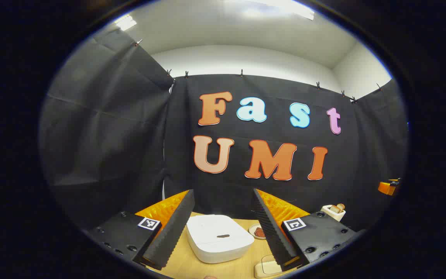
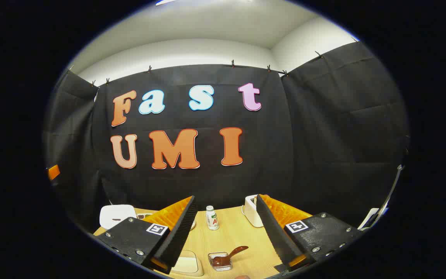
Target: Close the left gripper, press the button to open the rice cooker; take a wooden spoon from the chopstick holder with the right hand, scoop a spoonful of rice and pour it into the rice cooker, then put the wooden spoon back into the chopstick holder.
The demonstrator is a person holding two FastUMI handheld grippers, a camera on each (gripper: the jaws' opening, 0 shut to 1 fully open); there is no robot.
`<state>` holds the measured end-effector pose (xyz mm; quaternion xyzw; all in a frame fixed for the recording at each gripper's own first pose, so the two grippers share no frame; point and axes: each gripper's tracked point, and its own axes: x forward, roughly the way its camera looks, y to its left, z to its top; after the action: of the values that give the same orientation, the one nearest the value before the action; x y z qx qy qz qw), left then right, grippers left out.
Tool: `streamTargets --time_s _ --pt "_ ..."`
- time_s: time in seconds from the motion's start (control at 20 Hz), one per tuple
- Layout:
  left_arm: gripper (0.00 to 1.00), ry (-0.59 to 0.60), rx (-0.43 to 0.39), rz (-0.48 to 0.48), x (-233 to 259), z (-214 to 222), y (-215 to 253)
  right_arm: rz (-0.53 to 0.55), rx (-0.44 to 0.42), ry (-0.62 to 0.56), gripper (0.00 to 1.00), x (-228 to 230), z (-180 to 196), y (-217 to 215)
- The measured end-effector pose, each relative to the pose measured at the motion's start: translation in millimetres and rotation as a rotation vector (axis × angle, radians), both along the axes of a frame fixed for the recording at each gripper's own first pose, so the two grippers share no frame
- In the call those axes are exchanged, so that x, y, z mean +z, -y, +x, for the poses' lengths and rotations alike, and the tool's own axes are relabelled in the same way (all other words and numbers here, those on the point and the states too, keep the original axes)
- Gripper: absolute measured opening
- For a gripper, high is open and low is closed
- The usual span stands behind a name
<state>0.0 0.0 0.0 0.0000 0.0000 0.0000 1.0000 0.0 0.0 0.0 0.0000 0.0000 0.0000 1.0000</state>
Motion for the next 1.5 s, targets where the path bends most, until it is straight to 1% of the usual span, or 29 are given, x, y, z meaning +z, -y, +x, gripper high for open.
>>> streamTargets --time_s 0.15,0.2,0.25,0.45,0.6,0.8,1.0,1.05,1.1,1.35,1.4,1.45,1.5 --pt "0.97 -0.009 0.005 0.007 -1 1 -3 -0.03 -0.007 -0.003 0.95 -1 0 -1" --pt "0.98 -0.009 0.007 0.01 -1 1 -5 -0.036 -0.006 -0.003 1.0 0 0 -2" --pt "0.98 -0.007 0.011 0.011 0 1 -8 -0.038 -0.002 -0.005 0.95 -1 0 -2" --pt "1.0 0.009 0.015 0.027 6 0 -10 -0.04 -0.004 0.003 0.95 4 -1 0" --pt "0.97 0.003 0.024 0.04 8 -1 -15 -0.044 -0.006 0.011 0.95 5 -2 0" --pt "0.97 0.015 0.046 0.042 12 -3 -18 -0.061 -0.014 -0.001 0.95 -3 -3 3" --pt "0.97 0.013 0.042 0.051 13 -4 -17 -0.056 -0.017 -0.002 0.95 -2 -6 8" --pt "1.0 0.01 0.041 0.047 13 -4 -16 -0.056 -0.019 0.001 0.95 -1 -6 9" --pt "0.97 0.007 0.04 0.046 11 -3 -15 -0.056 -0.022 0.003 0.95 0 -7 10" --pt "0.97 0.001 0.035 0.056 13 -5 -14 -0.048 -0.035 0.013 0.95 2 -11 17" --pt "1.0 -0.002 0.032 0.055 12 -5 -12 -0.045 -0.034 0.011 0.95 2 -12 17" --pt "0.97 -0.005 0.027 0.054 11 -3 -10 -0.043 -0.034 0.009 0.95 0 -12 18" --pt "0.97 -0.009 0.027 0.056 9 -3 -11 -0.043 -0.036 0.005 0.95 -1 -13 18"
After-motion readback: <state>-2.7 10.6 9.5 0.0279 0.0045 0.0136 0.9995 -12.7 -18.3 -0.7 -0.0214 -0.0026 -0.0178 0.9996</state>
